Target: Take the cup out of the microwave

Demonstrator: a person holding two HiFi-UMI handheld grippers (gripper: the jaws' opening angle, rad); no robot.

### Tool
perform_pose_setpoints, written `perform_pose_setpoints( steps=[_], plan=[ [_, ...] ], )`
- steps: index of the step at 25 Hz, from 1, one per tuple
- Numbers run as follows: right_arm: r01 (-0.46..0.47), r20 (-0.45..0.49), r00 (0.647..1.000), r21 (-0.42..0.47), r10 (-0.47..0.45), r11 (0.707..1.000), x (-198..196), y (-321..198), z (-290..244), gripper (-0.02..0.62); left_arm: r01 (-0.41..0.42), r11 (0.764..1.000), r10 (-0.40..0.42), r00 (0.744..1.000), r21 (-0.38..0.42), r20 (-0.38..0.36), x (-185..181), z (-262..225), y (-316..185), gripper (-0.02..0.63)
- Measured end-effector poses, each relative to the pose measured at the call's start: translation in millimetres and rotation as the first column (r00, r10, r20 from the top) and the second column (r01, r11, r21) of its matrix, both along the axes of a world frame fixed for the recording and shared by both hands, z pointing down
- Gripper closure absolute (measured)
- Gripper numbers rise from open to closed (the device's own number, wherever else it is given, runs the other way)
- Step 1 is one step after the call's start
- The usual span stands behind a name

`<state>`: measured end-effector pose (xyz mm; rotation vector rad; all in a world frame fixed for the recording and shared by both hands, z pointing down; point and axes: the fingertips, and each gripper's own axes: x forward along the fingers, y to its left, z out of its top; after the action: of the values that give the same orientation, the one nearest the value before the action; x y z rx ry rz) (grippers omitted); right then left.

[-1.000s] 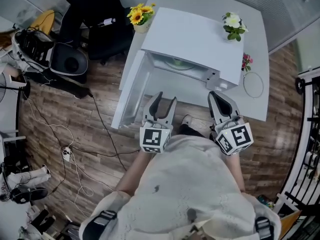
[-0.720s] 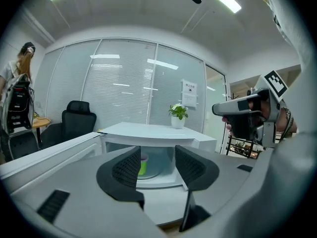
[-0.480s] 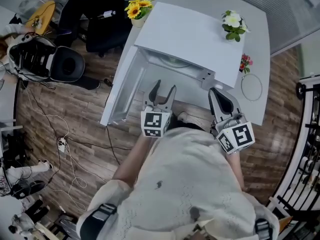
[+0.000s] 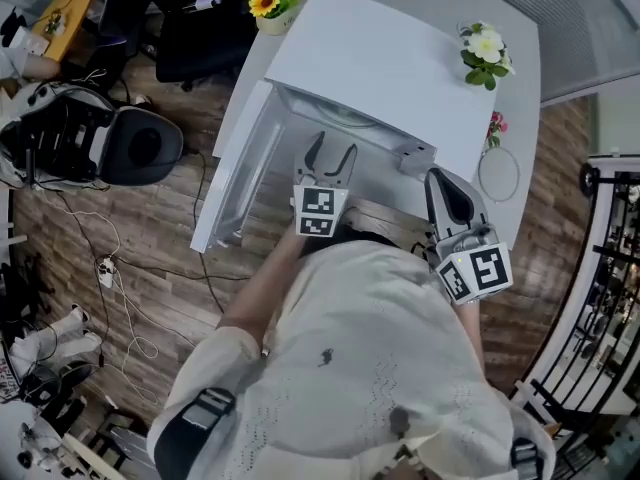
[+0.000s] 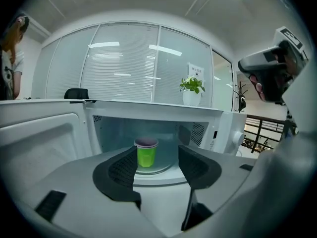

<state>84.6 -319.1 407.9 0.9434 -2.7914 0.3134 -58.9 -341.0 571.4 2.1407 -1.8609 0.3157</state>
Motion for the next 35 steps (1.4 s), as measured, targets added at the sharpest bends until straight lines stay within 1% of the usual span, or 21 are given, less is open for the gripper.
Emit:
perform_pose_setpoints(
  steps=[6,11,13,19,26,31,35],
  plan=[
    [-0.011,-0.041,0.999,-0.011,0.011,1.0,-17.8,-11.3,10.1,0.586,-0.002,1.0,0.002,1.0,-0.016,0.007,-13.4,22.1,-28.0,0.342],
    [-0.046,-0.058,0.997,-0.027,0.045,0.999,-21.6,-21.1,17.3,0.586,0.005,0.998,-0.005,1.0,-0.057,-0.006,-21.8,44.2,-49.2,0.329],
    [-0.067,-0.064,0.996,-0.03,0.065,0.997,-20.6,-25.3,19.2,0.586,0.007,0.997,-0.008,1.0,-0.073,-0.01,-23.9,51.2,-58.4,0.323],
    [-0.134,-0.081,0.988,-0.04,0.13,0.99,-17.5,-35.0,22.1,0.586,-0.021,0.995,0.021,1.0,-0.1,-0.004,-26.7,63.6,-79.5,0.298],
    [-0.199,-0.092,0.977,-0.051,0.194,0.979,-11.9,-43.6,28.4,0.586,-0.045,0.992,0.047,0.999,-0.12,0.02,-27.2,82.0,-101.8,0.298],
    [-0.254,-0.096,0.964,-0.059,0.247,0.966,-2.4,-44.1,31.3,0.586,-0.044,0.99,0.047,0.999,-0.131,0.018,-25.4,90.0,-113.1,0.298],
    [-0.29,-0.107,0.953,-0.064,0.282,0.955,-3.1,-42.9,34.5,0.586,-0.037,0.99,0.041,0.999,-0.133,0.027,-31.1,93.8,-123.0,0.298]
  ],
)
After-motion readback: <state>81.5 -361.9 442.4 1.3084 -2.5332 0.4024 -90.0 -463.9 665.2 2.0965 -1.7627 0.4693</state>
